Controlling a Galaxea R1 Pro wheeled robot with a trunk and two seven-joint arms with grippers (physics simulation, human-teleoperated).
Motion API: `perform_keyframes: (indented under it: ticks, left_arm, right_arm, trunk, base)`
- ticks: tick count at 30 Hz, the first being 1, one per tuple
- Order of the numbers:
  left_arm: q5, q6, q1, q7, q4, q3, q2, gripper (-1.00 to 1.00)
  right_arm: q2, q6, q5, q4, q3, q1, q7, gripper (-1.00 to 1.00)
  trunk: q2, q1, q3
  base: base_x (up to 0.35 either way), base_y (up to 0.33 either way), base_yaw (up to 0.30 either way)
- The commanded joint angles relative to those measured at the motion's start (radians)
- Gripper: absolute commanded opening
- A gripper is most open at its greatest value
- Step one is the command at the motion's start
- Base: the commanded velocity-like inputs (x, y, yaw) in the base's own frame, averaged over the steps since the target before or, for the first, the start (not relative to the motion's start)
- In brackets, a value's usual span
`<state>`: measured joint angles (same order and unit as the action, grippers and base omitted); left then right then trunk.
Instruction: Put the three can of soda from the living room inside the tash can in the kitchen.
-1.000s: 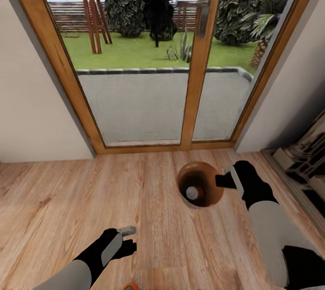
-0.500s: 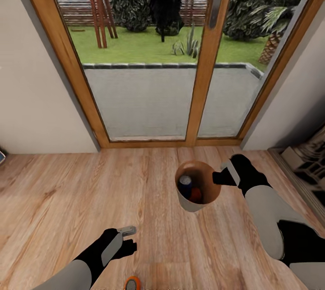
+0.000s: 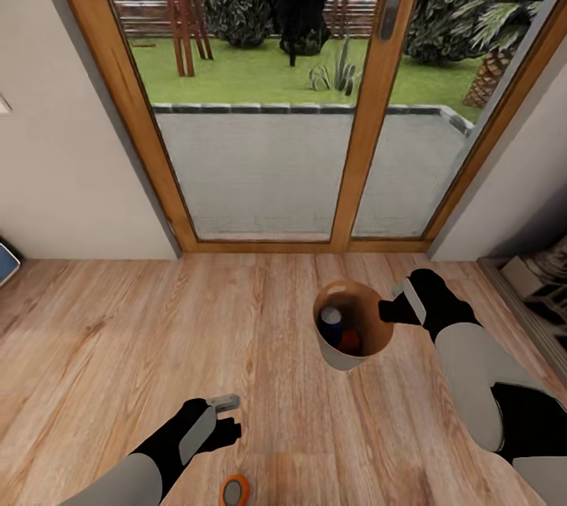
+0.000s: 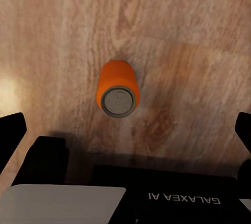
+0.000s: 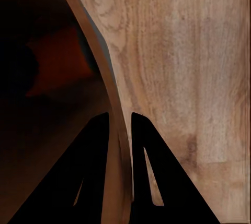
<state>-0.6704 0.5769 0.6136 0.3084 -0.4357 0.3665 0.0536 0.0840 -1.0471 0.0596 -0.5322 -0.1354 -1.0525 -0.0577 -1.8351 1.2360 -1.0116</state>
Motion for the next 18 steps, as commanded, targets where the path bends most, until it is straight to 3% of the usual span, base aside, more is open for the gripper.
perform_keyframes:
  ticks: [1, 7, 11, 18]
  left_arm:
    - [0.0, 0.0, 0.0, 0.0, 0.0, 0.0, 0.0, 1.0]
    - [0.0, 0.0, 0.0, 0.0, 0.0, 0.0, 0.003, 1.0]
    - [0.0, -0.002, 0.0, 0.0, -0.006, 0.0, 0.002, 1.0]
    - [0.0, -0.004, 0.0, 0.0, -0.012, 0.0, 0.002, 1.0]
  right_arm:
    - [0.002, 0.0, -0.028, 0.0, -0.002, 0.0, -0.005, -1.0]
    - [0.01, 0.0, -0.029, 0.0, -0.003, 0.0, -0.005, -1.0]
    - [0.009, 0.0, -0.027, 0.0, -0.001, -0.001, -0.005, -1.0]
    - [0.003, 0.0, -0.026, 0.0, 0.001, 0.0, -0.005, -1.0]
  trunk:
    - [0.0, 0.0, 0.0]
    - [0.0, 0.0, -0.002]
    - [-0.028, 0.015, -0.016]
    - [-0.077, 0.042, -0.04]
  base:
    - [0.0, 0.0, -0.047]
    - [0.0, 0.0, -0.183]
    - [0.0, 0.0, -0.201]
    - [0.0, 0.0, -0.048]
